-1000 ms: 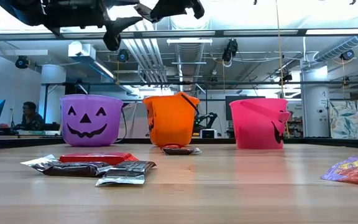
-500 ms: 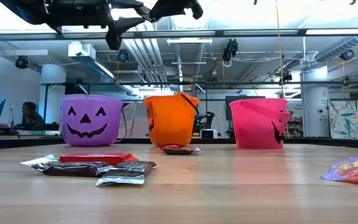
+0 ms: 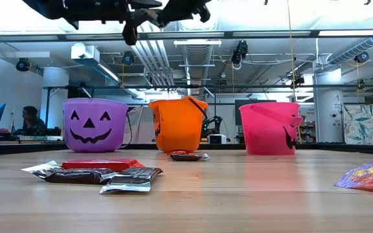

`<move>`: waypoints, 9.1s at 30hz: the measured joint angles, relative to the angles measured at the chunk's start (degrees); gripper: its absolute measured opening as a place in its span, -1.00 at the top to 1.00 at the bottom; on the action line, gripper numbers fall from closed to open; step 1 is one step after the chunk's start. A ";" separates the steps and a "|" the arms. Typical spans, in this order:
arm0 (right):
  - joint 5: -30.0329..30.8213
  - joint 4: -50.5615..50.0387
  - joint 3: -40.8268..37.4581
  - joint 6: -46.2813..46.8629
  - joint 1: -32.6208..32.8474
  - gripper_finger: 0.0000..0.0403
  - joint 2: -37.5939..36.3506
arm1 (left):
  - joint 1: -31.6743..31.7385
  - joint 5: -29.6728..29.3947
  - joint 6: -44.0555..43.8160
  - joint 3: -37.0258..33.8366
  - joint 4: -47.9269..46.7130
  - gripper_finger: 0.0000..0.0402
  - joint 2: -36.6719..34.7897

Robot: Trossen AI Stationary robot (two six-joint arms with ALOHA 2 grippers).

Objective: Sort candy by brand, put in halloween buckets
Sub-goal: Put the black candy into the violet bucket

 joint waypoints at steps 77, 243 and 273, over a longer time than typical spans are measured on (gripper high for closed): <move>-5.16 -19.87 -0.09 9.53 -12.48 0.94 -3.82 | -6.80 -29.22 22.43 -1.46 -36.73 1.00 17.04; -6.01 -21.19 -12.04 25.35 -2.47 0.94 -6.45 | -20.00 -16.01 65.23 -11.94 -41.40 -0.14 21.68; -6.14 -20.24 -9.88 16.92 -8.92 0.94 -7.02 | -17.58 -33.20 22.97 6.50 -58.27 0.98 -6.80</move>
